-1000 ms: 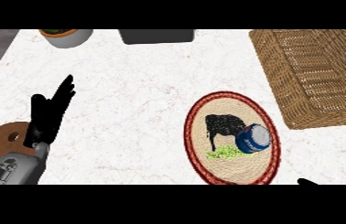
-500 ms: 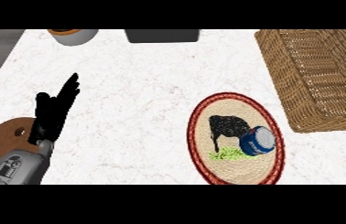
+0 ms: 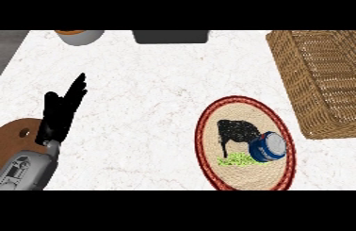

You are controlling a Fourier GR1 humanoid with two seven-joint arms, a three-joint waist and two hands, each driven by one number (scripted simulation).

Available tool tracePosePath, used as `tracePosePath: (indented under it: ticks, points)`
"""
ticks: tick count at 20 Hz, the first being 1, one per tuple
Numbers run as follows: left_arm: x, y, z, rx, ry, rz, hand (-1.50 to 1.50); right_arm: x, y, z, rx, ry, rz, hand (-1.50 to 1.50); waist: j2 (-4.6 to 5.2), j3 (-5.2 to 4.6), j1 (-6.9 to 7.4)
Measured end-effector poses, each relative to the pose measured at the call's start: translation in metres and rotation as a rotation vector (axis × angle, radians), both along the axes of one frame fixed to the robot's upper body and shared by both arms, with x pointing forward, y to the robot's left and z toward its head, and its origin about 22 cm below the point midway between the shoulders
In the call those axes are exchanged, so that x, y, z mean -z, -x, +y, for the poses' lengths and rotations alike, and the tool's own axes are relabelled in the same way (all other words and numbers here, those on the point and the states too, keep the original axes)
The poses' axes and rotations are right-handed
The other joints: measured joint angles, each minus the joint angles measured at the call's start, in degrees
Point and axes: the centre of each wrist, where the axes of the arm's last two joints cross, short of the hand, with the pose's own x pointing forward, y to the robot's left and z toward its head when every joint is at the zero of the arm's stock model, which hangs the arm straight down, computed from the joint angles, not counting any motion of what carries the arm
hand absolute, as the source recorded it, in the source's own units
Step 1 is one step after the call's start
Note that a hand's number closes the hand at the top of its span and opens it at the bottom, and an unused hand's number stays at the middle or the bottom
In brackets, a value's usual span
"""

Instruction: Pick the can from the placemat and place it in the basket

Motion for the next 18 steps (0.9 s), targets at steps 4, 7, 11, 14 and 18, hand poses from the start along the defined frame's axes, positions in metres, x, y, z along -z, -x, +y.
tracePosePath:
  ticks: [4,7,11,14,18]
  points:
    - [-0.003,0.0,0.0,-0.004,-0.004,-0.002,0.0,0.007,-0.003,0.003,0.049,-0.013,-0.022,-1.5,0.01,0.02,0.2]
    - [-0.002,-0.003,-0.003,0.002,0.002,0.002,0.0,0.017,-0.005,0.005,0.064,-0.009,-0.028,-1.5,0.02,0.02,0.18]
    - [-0.007,-0.001,0.002,0.004,0.002,-0.001,0.0,0.032,-0.021,0.011,0.074,0.014,-0.022,-1.5,0.04,0.02,0.47]
    - [-0.005,-0.004,-0.006,0.002,0.005,-0.001,0.0,0.044,-0.034,0.016,0.063,0.018,-0.013,-1.5,0.06,0.04,0.47]
    - [-0.005,-0.007,-0.011,0.004,0.003,-0.001,0.0,0.063,-0.045,0.019,0.055,0.026,-0.006,-1.5,0.07,0.04,0.41]
